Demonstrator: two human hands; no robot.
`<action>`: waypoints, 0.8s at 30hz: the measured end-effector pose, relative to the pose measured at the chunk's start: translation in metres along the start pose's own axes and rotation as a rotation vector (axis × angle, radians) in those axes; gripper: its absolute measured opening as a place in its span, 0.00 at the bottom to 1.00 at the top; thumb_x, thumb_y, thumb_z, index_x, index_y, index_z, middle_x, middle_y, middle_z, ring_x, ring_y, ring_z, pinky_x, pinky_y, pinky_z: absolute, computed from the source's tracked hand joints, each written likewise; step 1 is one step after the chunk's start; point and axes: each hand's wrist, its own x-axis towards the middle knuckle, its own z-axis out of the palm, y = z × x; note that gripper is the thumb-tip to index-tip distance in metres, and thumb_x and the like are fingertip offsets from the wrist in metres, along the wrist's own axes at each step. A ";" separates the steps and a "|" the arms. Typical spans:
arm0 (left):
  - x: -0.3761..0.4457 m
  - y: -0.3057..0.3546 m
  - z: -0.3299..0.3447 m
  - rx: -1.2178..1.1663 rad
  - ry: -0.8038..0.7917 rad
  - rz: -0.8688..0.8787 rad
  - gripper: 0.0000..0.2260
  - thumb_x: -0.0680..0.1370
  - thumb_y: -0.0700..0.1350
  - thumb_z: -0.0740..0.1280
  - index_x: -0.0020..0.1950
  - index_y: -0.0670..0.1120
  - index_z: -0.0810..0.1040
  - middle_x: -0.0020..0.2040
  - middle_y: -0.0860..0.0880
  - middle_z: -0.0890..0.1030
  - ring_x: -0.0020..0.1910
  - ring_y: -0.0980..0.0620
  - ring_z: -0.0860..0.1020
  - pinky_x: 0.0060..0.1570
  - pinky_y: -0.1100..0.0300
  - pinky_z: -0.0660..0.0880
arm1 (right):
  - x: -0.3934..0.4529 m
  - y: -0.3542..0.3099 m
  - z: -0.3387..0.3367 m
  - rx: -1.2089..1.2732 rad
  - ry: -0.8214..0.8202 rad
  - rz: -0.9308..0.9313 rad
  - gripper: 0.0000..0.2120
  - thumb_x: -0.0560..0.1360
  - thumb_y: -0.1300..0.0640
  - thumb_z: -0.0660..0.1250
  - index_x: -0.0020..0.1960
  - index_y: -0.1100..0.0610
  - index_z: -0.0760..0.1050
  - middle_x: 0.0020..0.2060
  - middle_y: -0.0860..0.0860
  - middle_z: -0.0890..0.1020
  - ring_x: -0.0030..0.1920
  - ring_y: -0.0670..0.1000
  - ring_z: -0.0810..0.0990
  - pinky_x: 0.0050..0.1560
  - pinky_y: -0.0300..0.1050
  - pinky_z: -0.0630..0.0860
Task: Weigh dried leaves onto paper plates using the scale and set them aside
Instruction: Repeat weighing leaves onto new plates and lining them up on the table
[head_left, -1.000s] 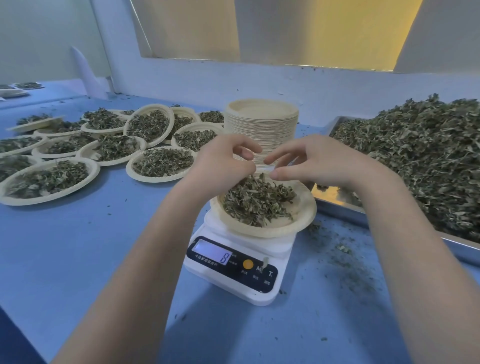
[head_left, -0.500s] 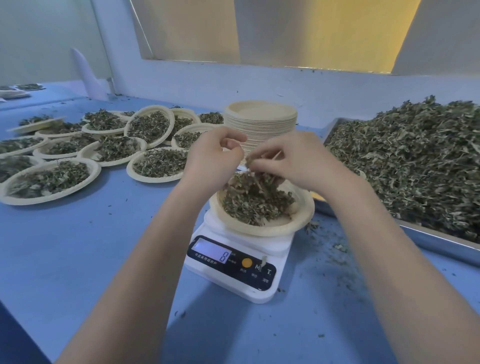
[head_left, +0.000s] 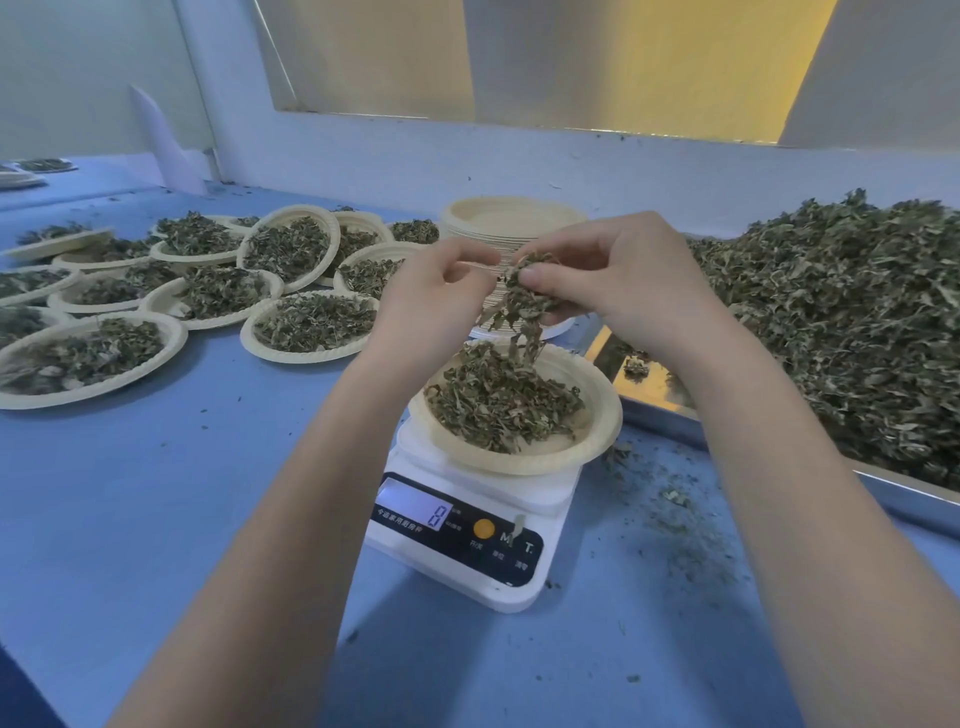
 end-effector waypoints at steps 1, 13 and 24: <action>0.001 0.000 0.000 -0.014 0.003 -0.007 0.08 0.78 0.43 0.62 0.52 0.53 0.78 0.43 0.52 0.79 0.36 0.56 0.75 0.40 0.59 0.72 | 0.000 0.000 -0.001 0.022 0.004 0.000 0.08 0.72 0.64 0.72 0.51 0.58 0.82 0.38 0.49 0.84 0.30 0.42 0.82 0.32 0.30 0.75; 0.003 -0.003 0.005 -0.013 -0.046 -0.053 0.10 0.81 0.46 0.57 0.48 0.55 0.76 0.43 0.55 0.79 0.36 0.55 0.75 0.39 0.58 0.70 | 0.002 0.006 -0.001 0.046 0.021 -0.006 0.08 0.71 0.62 0.73 0.50 0.56 0.83 0.38 0.48 0.85 0.34 0.44 0.83 0.35 0.32 0.77; 0.005 -0.001 0.022 0.120 -0.113 -0.003 0.08 0.77 0.43 0.62 0.50 0.54 0.79 0.45 0.52 0.80 0.41 0.52 0.77 0.41 0.59 0.74 | 0.001 0.043 -0.053 -0.852 -0.111 0.330 0.28 0.72 0.55 0.73 0.69 0.39 0.69 0.66 0.50 0.75 0.38 0.44 0.77 0.48 0.44 0.73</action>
